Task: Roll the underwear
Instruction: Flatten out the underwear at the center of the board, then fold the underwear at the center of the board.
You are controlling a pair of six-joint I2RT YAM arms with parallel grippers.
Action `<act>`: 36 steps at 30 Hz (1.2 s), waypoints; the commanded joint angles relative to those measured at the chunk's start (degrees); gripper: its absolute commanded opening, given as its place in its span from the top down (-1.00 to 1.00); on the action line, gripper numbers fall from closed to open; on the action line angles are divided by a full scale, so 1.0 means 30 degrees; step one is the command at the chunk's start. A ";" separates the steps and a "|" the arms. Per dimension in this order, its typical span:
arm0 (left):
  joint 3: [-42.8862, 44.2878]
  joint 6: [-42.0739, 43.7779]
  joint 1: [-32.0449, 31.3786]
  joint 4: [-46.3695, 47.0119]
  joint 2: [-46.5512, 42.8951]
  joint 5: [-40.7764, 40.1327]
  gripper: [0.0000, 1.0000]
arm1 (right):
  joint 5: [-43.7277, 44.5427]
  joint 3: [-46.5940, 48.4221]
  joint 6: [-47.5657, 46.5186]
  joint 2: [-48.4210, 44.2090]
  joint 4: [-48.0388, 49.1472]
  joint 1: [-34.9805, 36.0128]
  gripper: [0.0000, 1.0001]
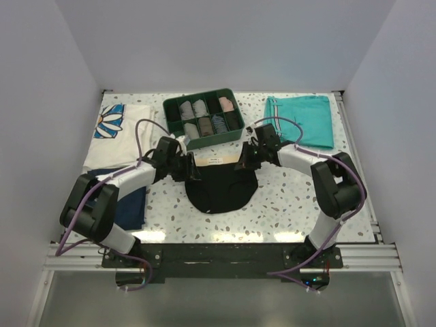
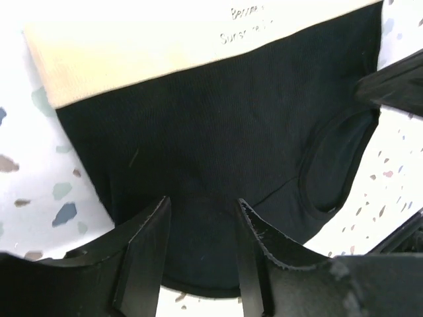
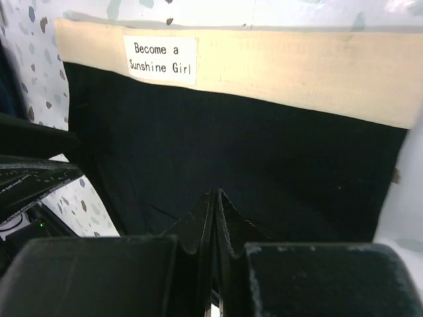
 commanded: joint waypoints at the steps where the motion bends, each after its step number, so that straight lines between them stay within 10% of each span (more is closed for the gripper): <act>1: -0.0773 -0.1346 0.0146 0.3890 -0.0341 0.0249 0.08 | -0.0805 0.0688 0.0329 0.0408 0.1026 0.0120 0.95; 23: -0.5635 -0.2870 -0.0907 0.4593 -0.2420 -0.0632 0.21 | 0.1186 -0.4025 -0.1107 -0.0760 -0.0527 0.0323 1.00; 36: -0.2594 -0.1763 -0.3516 0.0262 -0.3943 -0.5108 -0.10 | 0.2034 -0.5881 -0.0518 -0.5507 -0.0199 0.1086 0.90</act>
